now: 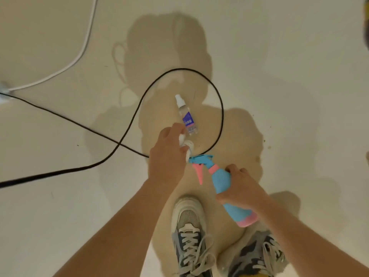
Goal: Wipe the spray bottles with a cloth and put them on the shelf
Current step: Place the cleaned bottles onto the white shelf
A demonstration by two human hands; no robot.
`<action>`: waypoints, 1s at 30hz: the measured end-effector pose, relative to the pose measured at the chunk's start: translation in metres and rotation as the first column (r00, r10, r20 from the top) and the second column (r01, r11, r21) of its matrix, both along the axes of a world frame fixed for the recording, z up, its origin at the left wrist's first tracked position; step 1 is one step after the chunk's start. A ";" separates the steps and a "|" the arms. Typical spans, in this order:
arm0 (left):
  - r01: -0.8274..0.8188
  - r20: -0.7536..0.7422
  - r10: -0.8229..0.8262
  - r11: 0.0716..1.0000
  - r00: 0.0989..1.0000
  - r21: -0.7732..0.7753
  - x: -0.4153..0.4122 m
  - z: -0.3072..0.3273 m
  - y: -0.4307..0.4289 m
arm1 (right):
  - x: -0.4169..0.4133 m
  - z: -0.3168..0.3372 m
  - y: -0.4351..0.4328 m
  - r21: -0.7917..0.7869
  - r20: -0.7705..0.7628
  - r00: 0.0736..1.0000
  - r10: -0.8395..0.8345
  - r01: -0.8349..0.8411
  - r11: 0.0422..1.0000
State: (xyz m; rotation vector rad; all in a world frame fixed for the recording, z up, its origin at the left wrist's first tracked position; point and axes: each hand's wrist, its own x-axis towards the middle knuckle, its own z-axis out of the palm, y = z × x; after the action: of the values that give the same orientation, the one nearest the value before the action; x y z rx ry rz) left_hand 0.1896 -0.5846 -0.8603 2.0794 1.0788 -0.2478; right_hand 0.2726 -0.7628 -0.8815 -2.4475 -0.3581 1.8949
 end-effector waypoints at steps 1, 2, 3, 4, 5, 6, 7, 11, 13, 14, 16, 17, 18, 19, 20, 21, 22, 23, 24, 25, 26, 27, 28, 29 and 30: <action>0.001 0.035 -0.002 1.000 0.999 0.019 -0.006 -0.002 0.000 | 0.014 0.004 -0.001 -0.011 -0.071 0.996 -0.056 0.055 0.998; -0.002 0.062 -0.001 0.999 0.998 0.042 -0.011 -0.006 0.001 | 0.027 0.008 -0.001 -0.011 -0.128 0.986 -0.111 0.110 0.994; -0.028 0.082 0.024 0.998 0.996 0.050 -0.015 -0.009 0.004 | 0.038 0.013 0.002 0.001 -0.169 0.972 -0.165 0.167 0.986; -0.092 0.092 0.089 0.995 0.992 0.025 -0.017 -0.011 0.006 | 0.049 0.017 0.006 0.031 -0.184 0.958 -0.219 0.228 0.973; -0.189 0.098 0.192 0.981 0.977 -0.038 -0.018 -0.013 0.009 | 0.058 0.020 0.011 0.077 -0.192 0.940 -0.281 0.300 0.951; -0.297 0.089 0.308 0.947 0.947 -0.119 -0.018 -0.015 0.012 | 0.066 0.023 0.019 0.137 -0.219 0.916 -0.336 0.370 0.919; -0.391 0.070 0.412 0.898 0.909 -0.203 -0.019 -0.016 0.016 | 0.073 0.026 0.031 0.198 -0.269 0.888 -0.374 0.430 0.881; -0.642 0.034 0.723 0.632 0.690 -0.434 -0.021 -0.011 0.020 | 0.084 0.014 0.101 0.317 -0.301 0.902 -0.310 0.401 0.859; -0.704 -0.007 0.824 0.479 0.566 -0.524 -0.027 -0.009 0.019 | 0.079 0.001 0.137 0.307 -0.248 0.947 -0.206 0.279 0.910; -0.712 -0.028 0.846 0.429 0.532 -0.556 -0.030 -0.009 0.018 | 0.076 -0.006 0.152 0.282 -0.227 0.964 -0.142 0.204 0.937; -0.723 -0.034 0.846 0.432 0.532 -0.539 -0.037 -0.013 0.018 | 0.071 -0.015 0.173 0.210 -0.124 0.990 0.064 -0.037 0.977; -0.730 -0.022 0.841 0.455 0.540 -0.510 -0.038 -0.015 0.018 | 0.070 -0.018 0.181 0.152 -0.048 0.979 0.199 -0.190 0.970; -0.737 -0.007 0.836 0.479 0.548 -0.477 -0.039 -0.017 0.020 | 0.069 -0.019 0.187 0.099 0.018 0.947 0.321 -0.321 0.942; -0.742 0.009 0.826 0.510 0.563 -0.435 -0.039 -0.017 0.021 | 0.068 -0.019 0.191 0.065 0.068 0.912 0.404 -0.408 0.911; -0.740 0.025 0.805 0.557 0.593 -0.378 -0.040 -0.018 0.023 | 0.066 -0.019 0.193 0.048 0.100 0.887 0.451 -0.457 0.888; -0.723 0.039 0.771 0.612 0.636 -0.320 -0.040 -0.018 0.024 | 0.065 -0.019 0.195 0.036 0.118 0.869 0.481 -0.488 0.872; -0.692 0.049 0.728 0.668 0.684 -0.275 -0.041 -0.017 0.024 | 0.063 -0.020 0.196 0.023 0.125 0.851 0.511 -0.517 0.856; -0.651 0.052 0.678 0.722 0.733 -0.235 -0.043 -0.014 0.023 | 0.060 -0.019 0.197 0.006 0.132 0.831 0.541 -0.546 0.838; -0.604 0.048 0.623 0.773 0.781 -0.197 -0.043 -0.010 0.022 | 0.056 -0.021 0.197 -0.008 0.142 0.816 0.561 -0.565 0.825; -0.555 0.034 0.566 0.817 0.824 -0.159 -0.044 -0.007 0.021 | 0.052 -0.022 0.196 -0.010 0.166 0.810 0.562 -0.568 0.823; -0.523 0.018 0.530 0.842 0.848 -0.136 -0.045 -0.005 0.020 | 0.048 -0.026 0.193 -0.001 0.197 0.807 0.556 -0.567 0.823; -0.502 0.005 0.506 0.856 0.863 -0.123 -0.046 -0.002 0.020 | 0.045 -0.030 0.188 0.022 0.237 0.811 0.535 -0.555 0.832; -0.484 -0.001 0.487 0.868 0.874 -0.111 -0.047 0.000 0.020 | 0.043 -0.034 0.181 0.049 0.273 0.828 0.490 -0.520 0.853; -0.466 -0.001 0.468 0.879 0.884 -0.099 -0.047 0.004 0.022 | 0.042 -0.037 0.172 0.071 0.280 0.862 0.422 -0.457 0.887; -0.449 0.003 0.451 0.889 0.893 -0.087 -0.045 0.008 0.023 | 0.042 -0.038 0.160 0.091 0.250 0.911 0.328 -0.359 0.929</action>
State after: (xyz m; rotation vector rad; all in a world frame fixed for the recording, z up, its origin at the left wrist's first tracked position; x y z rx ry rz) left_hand 0.1441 -0.5611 -0.8520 1.6926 1.4724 -0.0351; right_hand 0.3143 -0.6028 -0.9191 -2.6554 -0.9532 1.6161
